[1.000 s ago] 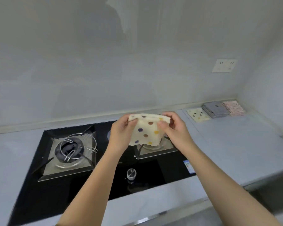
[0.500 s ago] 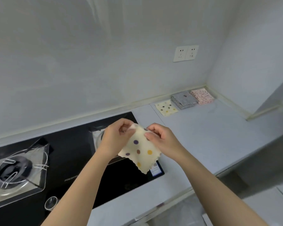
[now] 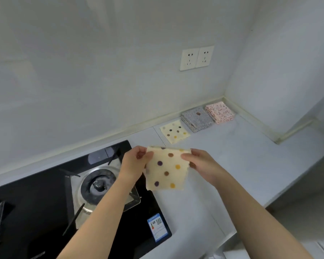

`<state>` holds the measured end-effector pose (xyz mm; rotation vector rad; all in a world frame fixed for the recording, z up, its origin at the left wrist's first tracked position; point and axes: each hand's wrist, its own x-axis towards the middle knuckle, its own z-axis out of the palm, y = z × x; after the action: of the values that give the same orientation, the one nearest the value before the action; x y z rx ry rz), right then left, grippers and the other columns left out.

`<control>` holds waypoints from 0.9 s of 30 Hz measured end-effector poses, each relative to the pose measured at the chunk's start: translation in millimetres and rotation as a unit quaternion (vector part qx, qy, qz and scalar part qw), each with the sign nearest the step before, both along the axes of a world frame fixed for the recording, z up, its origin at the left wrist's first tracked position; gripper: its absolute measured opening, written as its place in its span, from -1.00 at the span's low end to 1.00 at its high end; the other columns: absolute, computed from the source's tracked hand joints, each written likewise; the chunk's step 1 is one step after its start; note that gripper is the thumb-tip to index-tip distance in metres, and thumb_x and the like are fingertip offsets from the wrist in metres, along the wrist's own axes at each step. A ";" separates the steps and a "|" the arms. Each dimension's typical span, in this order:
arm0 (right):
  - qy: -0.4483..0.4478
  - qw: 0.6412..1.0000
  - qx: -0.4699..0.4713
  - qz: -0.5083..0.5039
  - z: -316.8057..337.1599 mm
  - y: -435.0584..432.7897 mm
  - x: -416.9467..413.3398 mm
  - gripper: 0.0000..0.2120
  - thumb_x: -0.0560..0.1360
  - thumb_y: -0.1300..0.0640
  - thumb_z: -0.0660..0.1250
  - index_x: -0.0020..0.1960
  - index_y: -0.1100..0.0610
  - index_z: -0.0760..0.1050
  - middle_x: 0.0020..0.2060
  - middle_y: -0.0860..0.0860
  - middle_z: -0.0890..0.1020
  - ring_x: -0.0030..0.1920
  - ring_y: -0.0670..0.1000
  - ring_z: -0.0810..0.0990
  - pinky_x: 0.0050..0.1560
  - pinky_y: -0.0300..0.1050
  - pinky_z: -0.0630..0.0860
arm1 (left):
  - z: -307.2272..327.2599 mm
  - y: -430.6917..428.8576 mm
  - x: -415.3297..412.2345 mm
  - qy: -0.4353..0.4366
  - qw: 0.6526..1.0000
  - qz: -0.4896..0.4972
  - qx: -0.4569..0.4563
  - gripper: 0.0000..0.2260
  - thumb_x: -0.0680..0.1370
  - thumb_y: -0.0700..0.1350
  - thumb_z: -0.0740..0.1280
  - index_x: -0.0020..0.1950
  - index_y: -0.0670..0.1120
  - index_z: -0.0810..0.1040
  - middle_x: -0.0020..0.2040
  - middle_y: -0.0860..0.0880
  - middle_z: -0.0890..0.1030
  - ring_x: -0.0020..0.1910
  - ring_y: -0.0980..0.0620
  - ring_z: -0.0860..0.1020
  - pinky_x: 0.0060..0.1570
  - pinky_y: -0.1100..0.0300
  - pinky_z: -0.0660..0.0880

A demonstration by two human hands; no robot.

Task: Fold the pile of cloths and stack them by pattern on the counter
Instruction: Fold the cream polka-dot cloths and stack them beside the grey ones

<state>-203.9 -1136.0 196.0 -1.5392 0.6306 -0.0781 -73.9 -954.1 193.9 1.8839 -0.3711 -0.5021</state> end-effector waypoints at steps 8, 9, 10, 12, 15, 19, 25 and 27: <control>0.081 0.986 -0.051 -0.137 -47.0 -64.8 72.2 -0.83 0.55 0.07 0.18 -0.14 0.15 0.42 -0.25 0.02 0.52 -0.27 0.01 0.48 -0.30 -0.18 0.37 | -57.6 -121.9 11.8 0.040 0.985 0.142 0.091 -0.86 0.66 0.01 0.05 0.06 -0.02 0.33 -0.11 -0.02 0.53 -0.18 0.03 0.51 -0.15 0.08 0.50; 0.087 0.983 -0.100 -0.125 -54.2 -79.6 83.4 -0.81 0.57 0.08 0.16 -0.18 0.13 0.38 -0.27 0.00 0.48 -0.27 0.01 0.46 -0.33 -0.16 0.33 | -65.2 -138.6 15.7 0.037 0.981 0.163 0.094 -0.86 0.66 0.00 0.04 0.07 -0.02 0.32 -0.13 -0.03 0.53 -0.18 0.00 0.54 -0.14 0.02 0.56; 0.094 0.978 -0.150 -0.108 -60.0 -90.4 92.2 -0.80 0.59 0.07 0.14 -0.17 0.13 0.38 -0.26 0.00 0.48 -0.23 0.03 0.47 -0.32 -0.13 0.35 | -70.5 -151.4 18.3 0.032 0.977 0.182 0.103 -0.85 0.66 0.00 0.03 0.06 -0.03 0.32 -0.16 -0.03 0.53 -0.20 -0.03 0.55 -0.14 -0.03 0.59; 0.103 0.965 -0.227 -0.078 -73.5 -112.6 112.0 -0.78 0.63 0.04 0.10 -0.02 0.15 0.43 -0.18 0.01 0.51 -0.12 0.07 0.53 -0.16 -0.05 0.47 | -82.3 -176.7 29.4 0.026 0.969 0.212 0.123 -0.84 0.66 0.00 0.02 0.05 -0.04 0.31 -0.22 0.00 0.50 -0.21 -0.05 0.55 -0.14 -0.05 0.59; 0.110 0.949 -0.293 -0.041 -88.3 -139.6 138.3 -0.75 0.65 -0.01 0.06 0.07 0.12 0.43 -0.14 0.02 0.54 -0.09 0.08 0.55 -0.08 0.01 0.50 | -101.0 -203.5 50.1 0.068 0.967 0.223 0.107 -0.79 0.64 0.04 0.08 0.02 -0.08 0.37 -0.21 0.02 0.50 -0.18 -0.05 0.53 -0.18 0.05 0.52; 0.101 0.929 -0.356 -0.005 -104.8 -171.8 172.9 -0.78 0.66 0.00 0.05 -0.04 0.09 0.36 -0.22 0.01 0.52 -0.18 0.07 0.53 -0.25 -0.07 0.38 | -124.0 -227.2 82.2 0.079 0.971 0.211 0.081 -0.70 0.61 0.01 0.14 -0.18 -0.17 0.45 -0.25 -0.05 0.53 -0.24 -0.03 0.50 -0.32 0.16 0.41; 0.112 0.889 -0.443 0.027 -125.8 -187.5 219.9 -0.73 0.68 0.06 -0.02 0.15 0.20 0.37 -0.11 0.13 0.61 -0.08 0.16 0.60 -0.22 -0.06 0.38 | -141.2 -256.8 115.9 -0.015 0.954 0.232 0.187 -0.67 0.65 0.05 0.03 -0.09 -0.17 0.39 -0.27 -0.06 0.49 -0.27 -0.07 0.50 -0.32 0.12 0.38; 0.126 0.873 -0.469 0.044 -131.8 -191.3 226.8 -0.73 0.68 0.09 -0.02 0.19 0.21 0.35 -0.05 0.15 0.62 -0.04 0.16 0.60 -0.21 -0.06 0.36 | -148.6 -260.3 123.6 -0.028 0.949 0.214 0.228 -0.68 0.66 0.05 0.02 -0.08 -0.15 0.38 -0.28 -0.05 0.49 -0.25 -0.10 0.51 -0.30 0.10 0.40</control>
<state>22.9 -1327.3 64.2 -2.5538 0.7772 -0.1248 49.7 -1214.4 45.4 2.3474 0.1395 -0.2483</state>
